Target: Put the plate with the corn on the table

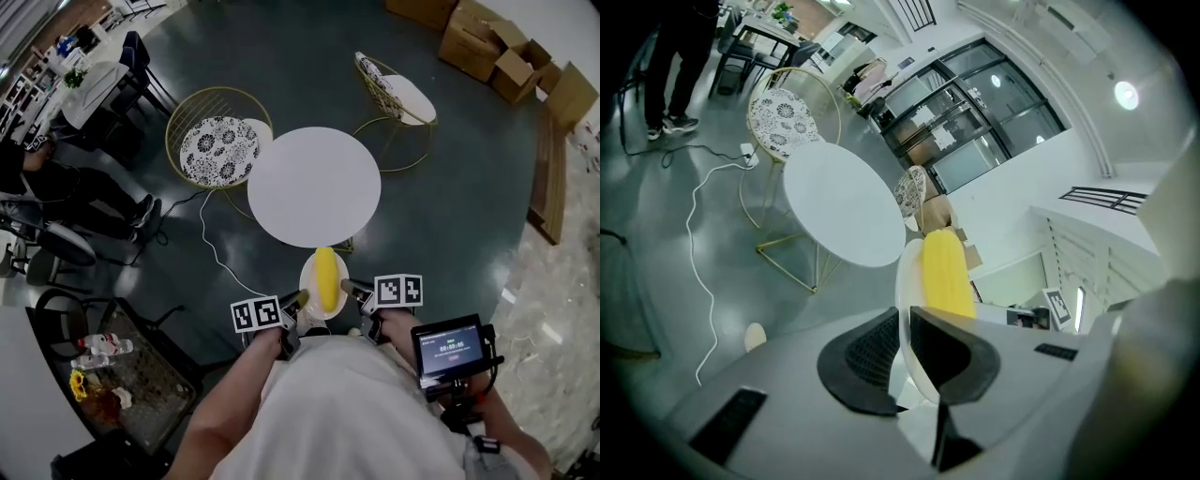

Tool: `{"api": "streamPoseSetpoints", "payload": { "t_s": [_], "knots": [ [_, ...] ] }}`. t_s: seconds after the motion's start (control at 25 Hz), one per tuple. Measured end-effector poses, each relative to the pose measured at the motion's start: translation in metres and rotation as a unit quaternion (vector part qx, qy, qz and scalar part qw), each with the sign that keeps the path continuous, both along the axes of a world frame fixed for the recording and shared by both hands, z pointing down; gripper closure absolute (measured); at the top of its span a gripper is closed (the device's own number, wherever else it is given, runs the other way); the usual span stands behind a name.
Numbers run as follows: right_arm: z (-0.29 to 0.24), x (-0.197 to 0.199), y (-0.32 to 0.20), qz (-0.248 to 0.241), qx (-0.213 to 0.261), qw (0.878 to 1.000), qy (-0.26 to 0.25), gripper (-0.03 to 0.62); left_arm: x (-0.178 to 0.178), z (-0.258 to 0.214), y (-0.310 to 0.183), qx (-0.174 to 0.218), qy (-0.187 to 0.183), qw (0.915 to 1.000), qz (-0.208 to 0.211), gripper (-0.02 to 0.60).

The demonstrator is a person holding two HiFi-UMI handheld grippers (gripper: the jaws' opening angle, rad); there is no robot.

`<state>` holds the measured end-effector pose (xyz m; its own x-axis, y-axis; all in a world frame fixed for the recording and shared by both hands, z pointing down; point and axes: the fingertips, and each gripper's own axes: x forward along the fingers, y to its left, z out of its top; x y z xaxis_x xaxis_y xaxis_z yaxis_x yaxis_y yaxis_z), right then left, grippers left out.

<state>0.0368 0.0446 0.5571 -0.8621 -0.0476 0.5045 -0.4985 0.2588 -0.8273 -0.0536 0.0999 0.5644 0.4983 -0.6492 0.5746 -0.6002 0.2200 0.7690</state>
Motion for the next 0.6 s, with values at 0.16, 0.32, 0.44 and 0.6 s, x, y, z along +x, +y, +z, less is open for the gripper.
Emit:
{"api": "streamPoseSetpoints", "payload": {
  "t_s": [0.16,0.32,0.44,0.6],
  "knots": [
    [-0.008,-0.015,-0.008,0.005,0.004,1.000,0.005,0.546,-0.015,-0.007,-0.009,0.005,0.005,1.0000,0.004,0.538],
    [-0.007,-0.035,-0.020,0.009,0.011,1.000,0.014,0.546,-0.035,-0.006,-0.020,0.006,0.012,0.9999,0.009,0.538],
    [-0.004,-0.051,-0.029,0.017,0.014,1.000,0.019,0.546,-0.052,-0.002,-0.031,0.009,0.014,0.9997,0.017,0.539],
    [-0.008,-0.066,-0.039,0.029,0.020,0.999,0.020,0.546,-0.067,-0.003,-0.043,0.011,0.014,0.9994,0.029,0.538]
  ]
}}
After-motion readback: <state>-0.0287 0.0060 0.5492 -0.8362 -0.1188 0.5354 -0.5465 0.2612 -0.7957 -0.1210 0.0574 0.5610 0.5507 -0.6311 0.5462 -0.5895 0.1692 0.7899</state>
